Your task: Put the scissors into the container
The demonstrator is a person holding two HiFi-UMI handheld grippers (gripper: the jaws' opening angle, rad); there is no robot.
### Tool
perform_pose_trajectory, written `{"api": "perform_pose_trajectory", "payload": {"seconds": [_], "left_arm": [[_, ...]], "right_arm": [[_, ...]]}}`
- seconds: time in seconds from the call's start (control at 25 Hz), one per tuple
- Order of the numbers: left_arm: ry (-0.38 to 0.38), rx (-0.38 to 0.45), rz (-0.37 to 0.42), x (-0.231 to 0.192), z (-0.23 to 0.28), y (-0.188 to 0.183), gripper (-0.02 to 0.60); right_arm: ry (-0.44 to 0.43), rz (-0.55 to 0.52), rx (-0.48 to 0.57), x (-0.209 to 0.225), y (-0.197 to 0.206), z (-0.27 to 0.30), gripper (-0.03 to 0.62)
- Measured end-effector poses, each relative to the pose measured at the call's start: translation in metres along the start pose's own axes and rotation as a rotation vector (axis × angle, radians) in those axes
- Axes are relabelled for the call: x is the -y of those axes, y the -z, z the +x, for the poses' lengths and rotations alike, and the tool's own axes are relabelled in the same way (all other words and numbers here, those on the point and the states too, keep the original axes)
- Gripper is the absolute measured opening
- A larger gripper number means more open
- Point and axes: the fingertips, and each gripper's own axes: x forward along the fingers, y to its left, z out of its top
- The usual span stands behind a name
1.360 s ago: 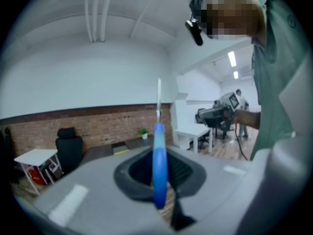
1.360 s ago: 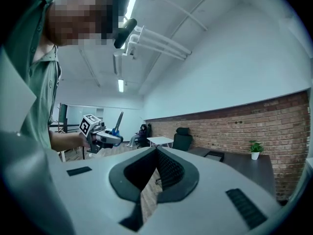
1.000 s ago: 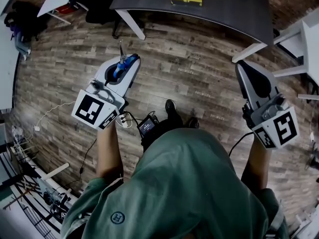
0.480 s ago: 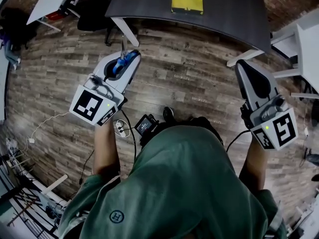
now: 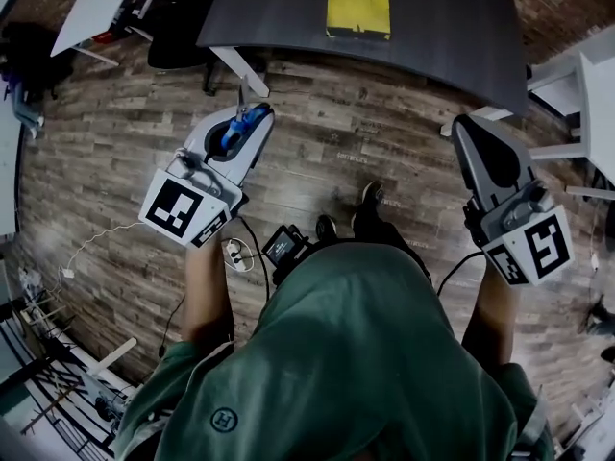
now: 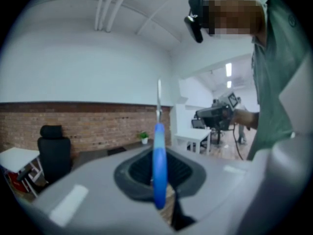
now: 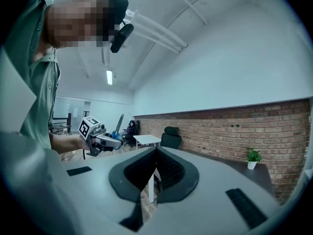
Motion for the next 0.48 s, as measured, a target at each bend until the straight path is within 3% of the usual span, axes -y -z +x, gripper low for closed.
{"api": "perform_pose_trajectory", "payload": {"seconds": [0.48], "left_arm": [[-0.067,-0.049,0.010,-0.032,0.086,-0.022,0.021]], "right_arm": [[-0.080,0.004,0.053,0.098,-0.008,0.032,0.005]]}}
